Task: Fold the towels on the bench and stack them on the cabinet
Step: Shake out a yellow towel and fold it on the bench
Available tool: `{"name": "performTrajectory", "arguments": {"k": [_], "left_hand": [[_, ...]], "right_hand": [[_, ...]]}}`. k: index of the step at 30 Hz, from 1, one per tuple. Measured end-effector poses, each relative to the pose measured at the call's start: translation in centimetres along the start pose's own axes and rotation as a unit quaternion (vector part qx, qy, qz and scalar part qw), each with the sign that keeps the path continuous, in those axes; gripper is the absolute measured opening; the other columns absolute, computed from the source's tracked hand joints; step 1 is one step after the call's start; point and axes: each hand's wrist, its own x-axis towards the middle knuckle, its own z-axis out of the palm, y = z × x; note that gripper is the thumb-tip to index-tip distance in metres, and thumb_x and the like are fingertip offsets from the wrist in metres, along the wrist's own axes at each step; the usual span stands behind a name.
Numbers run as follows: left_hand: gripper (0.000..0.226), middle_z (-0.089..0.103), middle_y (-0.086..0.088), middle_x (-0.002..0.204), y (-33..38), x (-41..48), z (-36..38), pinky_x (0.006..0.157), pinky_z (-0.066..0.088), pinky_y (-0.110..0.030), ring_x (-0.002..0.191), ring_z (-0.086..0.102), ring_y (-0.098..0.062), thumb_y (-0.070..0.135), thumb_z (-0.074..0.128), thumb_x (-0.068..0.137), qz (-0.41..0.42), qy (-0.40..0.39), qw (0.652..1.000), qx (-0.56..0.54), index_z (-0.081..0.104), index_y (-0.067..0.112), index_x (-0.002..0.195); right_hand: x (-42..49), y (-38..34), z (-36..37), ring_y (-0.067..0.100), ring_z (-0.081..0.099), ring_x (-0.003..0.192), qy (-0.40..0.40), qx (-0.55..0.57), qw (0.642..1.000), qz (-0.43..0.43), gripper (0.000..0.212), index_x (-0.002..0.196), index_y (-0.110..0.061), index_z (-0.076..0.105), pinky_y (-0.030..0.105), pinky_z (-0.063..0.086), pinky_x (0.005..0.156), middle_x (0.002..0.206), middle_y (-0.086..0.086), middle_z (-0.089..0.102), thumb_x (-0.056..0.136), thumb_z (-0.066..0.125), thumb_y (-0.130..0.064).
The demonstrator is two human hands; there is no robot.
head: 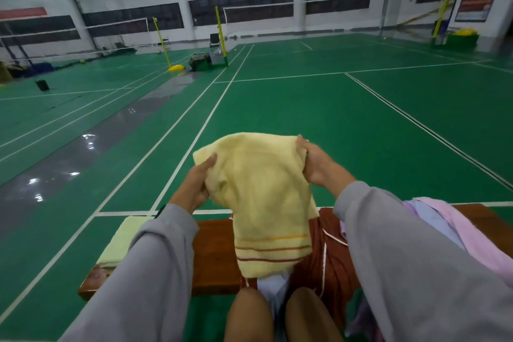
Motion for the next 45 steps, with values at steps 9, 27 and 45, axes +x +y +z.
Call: {"name": "performTrajectory", "arguments": {"k": [9,27,45], "left_hand": [[0.041,0.072,-0.014,0.098,3.1,0.9,-0.3,0.086,0.061,-0.045,0.084,0.069,-0.027,0.028,0.077,0.090,-0.036,0.034,0.997,0.056,0.066,0.000,0.118],[0.057,0.070,-0.019,0.109,7.1,1.6,-0.4,0.076,0.062,-0.045,0.092,0.069,-0.034,0.014,0.090,0.076,0.101,0.202,0.968,0.106,0.060,-0.005,0.121],[0.027,0.069,-0.018,0.106,7.7,1.7,-0.8,0.084,0.059,-0.032,0.096,0.069,-0.029,-0.010,0.071,0.086,0.186,0.110,0.955,0.202,0.073,0.003,0.109]], "right_hand": [[-0.2,-2.5,-1.2,0.024,0.071,0.082,0.042,-0.006,0.997,-0.066,0.033,0.111,-0.011,0.071,0.036,0.061,0.071,0.095,0.009,0.076,0.091,0.075,-0.037],[-0.4,-5.3,-1.6,0.018,0.068,0.071,0.161,-0.043,0.972,-0.165,0.030,0.118,-0.006,0.072,0.035,0.061,0.068,0.093,0.007,0.074,0.088,0.076,-0.004],[0.6,-8.5,-2.3,0.027,0.064,0.107,0.211,-0.208,0.939,-0.174,0.047,0.121,-0.008,0.063,0.041,0.057,0.091,0.115,0.010,0.065,0.079,0.082,0.001]]}}
